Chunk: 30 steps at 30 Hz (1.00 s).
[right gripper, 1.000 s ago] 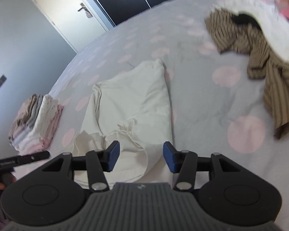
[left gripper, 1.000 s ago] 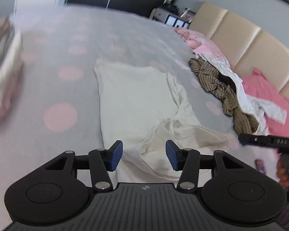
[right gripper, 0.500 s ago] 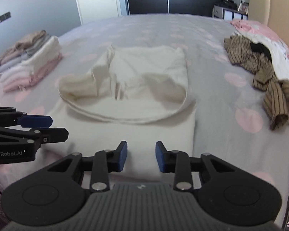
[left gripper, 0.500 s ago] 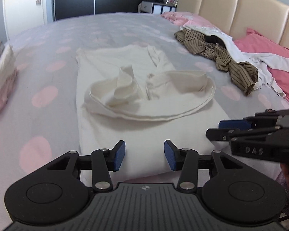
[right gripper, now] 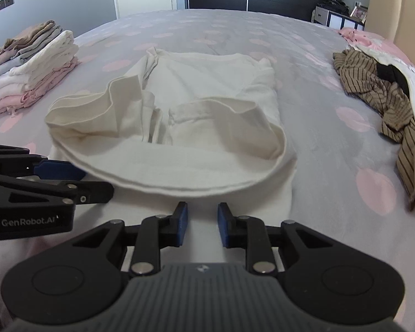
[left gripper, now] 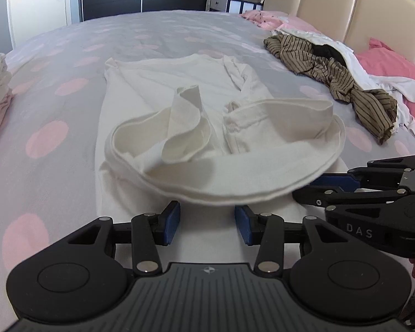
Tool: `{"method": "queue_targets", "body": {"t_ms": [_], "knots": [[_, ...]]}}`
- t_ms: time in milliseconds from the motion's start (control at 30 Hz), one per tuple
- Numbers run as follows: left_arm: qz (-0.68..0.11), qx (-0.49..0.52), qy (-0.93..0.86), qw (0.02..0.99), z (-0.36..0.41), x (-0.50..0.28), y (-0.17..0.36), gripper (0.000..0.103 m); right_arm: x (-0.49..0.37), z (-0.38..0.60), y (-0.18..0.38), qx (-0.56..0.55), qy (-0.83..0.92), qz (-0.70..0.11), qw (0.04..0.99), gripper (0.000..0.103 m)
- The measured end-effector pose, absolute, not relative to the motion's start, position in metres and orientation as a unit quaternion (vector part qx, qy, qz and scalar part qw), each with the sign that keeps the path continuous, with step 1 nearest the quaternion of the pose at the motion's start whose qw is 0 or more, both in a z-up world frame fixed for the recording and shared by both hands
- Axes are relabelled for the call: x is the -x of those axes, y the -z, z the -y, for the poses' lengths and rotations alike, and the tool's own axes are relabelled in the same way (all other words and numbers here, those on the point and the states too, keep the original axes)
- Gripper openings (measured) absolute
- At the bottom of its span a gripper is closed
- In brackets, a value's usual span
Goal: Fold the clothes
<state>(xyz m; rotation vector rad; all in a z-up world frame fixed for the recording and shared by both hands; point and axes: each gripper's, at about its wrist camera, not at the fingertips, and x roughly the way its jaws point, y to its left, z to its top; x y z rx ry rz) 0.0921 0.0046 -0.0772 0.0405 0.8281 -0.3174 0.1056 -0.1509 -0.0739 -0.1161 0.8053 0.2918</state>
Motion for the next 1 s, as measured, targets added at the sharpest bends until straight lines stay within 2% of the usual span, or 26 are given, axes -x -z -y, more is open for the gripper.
{"method": "queue_targets", "body": {"t_ms": [133, 200, 467, 600, 733, 1000], "knots": [[-0.380, -0.026, 0.155, 0.912, 0.000, -0.102, 0.076, 0.042, -0.119, 0.147, 0.072, 0.058, -0.140, -0.374, 0.915, 0.029], [-0.375, -0.024, 0.153, 0.914, 0.001, -0.108, 0.075, 0.042, -0.126, 0.149, 0.071, 0.048, -0.139, -0.374, 0.916, 0.035], [-0.360, 0.006, 0.138, 0.923, -0.004, -0.130, 0.065, 0.042, -0.145, 0.157, 0.060, 0.023, -0.118, -0.359, 0.926, 0.036], [-0.327, 0.031, 0.116, 0.938, -0.015, -0.134, 0.052, 0.046, -0.146, 0.166, 0.049, 0.010, -0.102, -0.335, 0.937, 0.037], [-0.326, 0.033, 0.105, 0.939, -0.023, -0.131, 0.046, 0.047, -0.145, 0.172, 0.041, 0.000, -0.092, -0.323, 0.942, 0.039], [-0.328, 0.030, 0.099, 0.939, -0.038, -0.112, 0.039, 0.047, -0.132, 0.182, 0.039, -0.008, -0.096, -0.341, 0.935, 0.038]]}}
